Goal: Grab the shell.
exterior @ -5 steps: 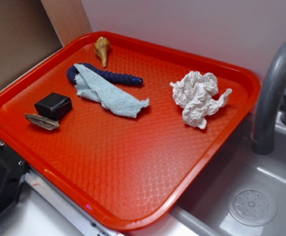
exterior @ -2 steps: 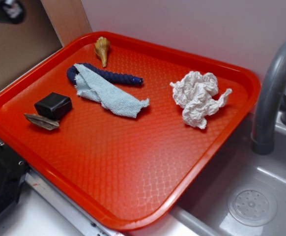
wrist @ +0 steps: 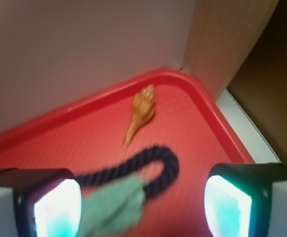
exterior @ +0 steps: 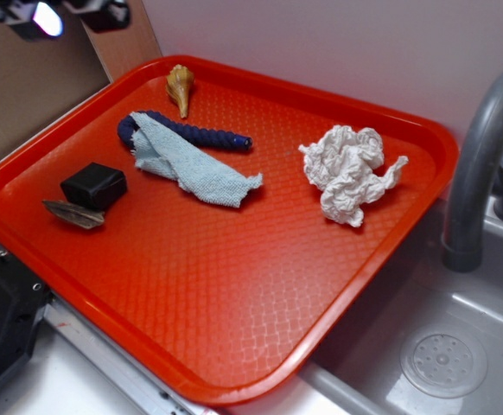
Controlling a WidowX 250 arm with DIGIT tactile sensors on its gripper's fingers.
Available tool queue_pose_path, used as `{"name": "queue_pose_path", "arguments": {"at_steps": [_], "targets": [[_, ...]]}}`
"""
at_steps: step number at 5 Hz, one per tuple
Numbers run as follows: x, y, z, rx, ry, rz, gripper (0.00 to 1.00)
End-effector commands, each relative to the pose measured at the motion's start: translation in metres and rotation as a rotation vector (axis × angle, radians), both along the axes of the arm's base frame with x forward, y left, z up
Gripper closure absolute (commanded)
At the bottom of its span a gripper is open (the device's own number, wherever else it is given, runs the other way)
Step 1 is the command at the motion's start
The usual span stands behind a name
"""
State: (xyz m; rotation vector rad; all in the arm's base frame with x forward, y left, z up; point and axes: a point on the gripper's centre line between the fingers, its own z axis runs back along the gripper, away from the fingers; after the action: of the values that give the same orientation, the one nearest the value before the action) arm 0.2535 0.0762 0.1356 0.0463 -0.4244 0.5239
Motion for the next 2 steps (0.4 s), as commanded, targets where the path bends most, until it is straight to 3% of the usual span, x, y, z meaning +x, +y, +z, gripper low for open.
{"name": "queue_pose_path", "arguments": {"at_steps": [1, 2], "targets": [[0.043, 0.041, -0.019, 0.064, -0.036, 0.115, 0.00], [0.067, 0.050, -0.035, 0.038, -0.030, 0.145, 0.00]]}}
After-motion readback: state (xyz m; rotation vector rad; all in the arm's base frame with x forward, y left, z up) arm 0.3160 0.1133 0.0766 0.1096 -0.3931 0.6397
